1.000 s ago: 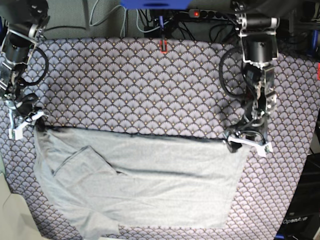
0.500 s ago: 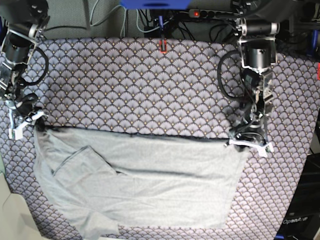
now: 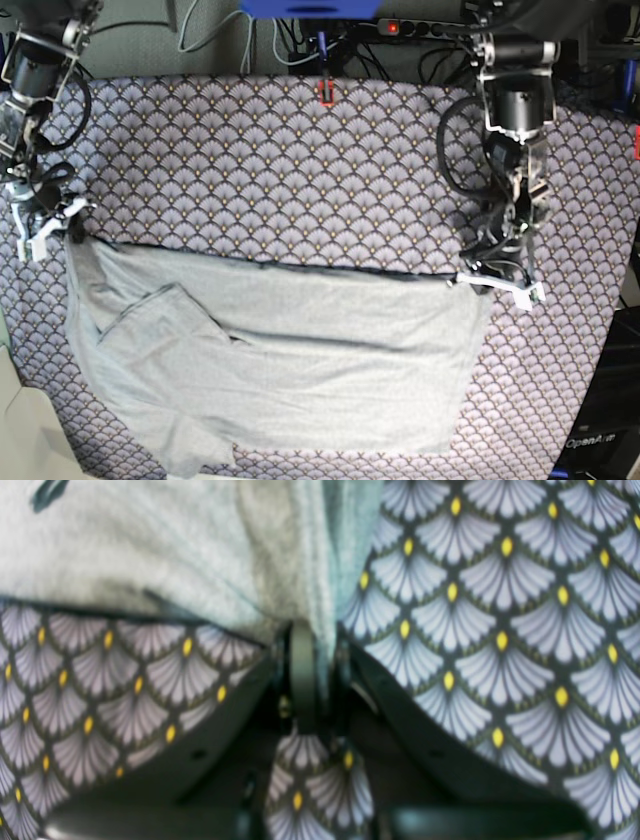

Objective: Fold the T-shirt properly
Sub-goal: 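Grasp the folded edge corners with both grippers, then pull the folded edge away from the hem with both grippers, unfolding the shirt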

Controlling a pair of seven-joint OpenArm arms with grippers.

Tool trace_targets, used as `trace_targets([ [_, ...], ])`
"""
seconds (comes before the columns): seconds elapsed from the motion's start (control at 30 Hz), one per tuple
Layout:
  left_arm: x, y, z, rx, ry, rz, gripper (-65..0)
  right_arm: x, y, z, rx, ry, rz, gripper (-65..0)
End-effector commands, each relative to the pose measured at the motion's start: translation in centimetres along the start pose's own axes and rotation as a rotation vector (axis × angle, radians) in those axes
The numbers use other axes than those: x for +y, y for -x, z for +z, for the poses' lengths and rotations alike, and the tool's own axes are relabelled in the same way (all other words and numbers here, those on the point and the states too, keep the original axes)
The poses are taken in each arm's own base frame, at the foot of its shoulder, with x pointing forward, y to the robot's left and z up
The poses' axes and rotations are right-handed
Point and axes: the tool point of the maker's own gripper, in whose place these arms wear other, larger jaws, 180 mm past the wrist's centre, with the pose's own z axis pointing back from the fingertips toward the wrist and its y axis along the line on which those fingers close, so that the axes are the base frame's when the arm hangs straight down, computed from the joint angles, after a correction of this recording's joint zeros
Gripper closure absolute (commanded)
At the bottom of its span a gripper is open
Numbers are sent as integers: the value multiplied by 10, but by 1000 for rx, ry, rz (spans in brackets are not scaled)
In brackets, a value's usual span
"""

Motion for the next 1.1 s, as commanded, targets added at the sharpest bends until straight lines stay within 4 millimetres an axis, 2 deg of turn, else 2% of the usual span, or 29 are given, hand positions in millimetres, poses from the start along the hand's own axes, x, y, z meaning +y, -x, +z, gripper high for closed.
trace_targets([
  [0.0, 1, -21, 3, -38, 5, -3, 0, -10, -15, 6, -26, 21, 30, 0],
  [0.1, 3, -34, 14, -57, 7, 16, 0, -10, -11, 9, -20, 21, 37, 0],
  [0.2, 10, -43, 28, -64, 3, 27, 0, -24, -3, 19, -22, 59, 5, 0],
  [0.33, 21, -48, 43, -65, -12, 27, 0, -29, -6, 25, -33, 76, 10, 0],
  [0.43, 27, -48, 54, -61, -20, 23, 0, -32, 5, 33, -16, 87, 13, 0],
  [0.53, 35, -45, 66, -54, -34, 18, 0, -42, 11, 48, -17, 123, 15, 0],
  [0.77, 43, -34, 91, -56, -46, -25, 0, -46, 21, 78, -21, 169, 52, 0],
  [1.07, 54, -5, 128, -27, -68, -83, 0, -32, 50, 104, 18, 176, 76, 0],
])
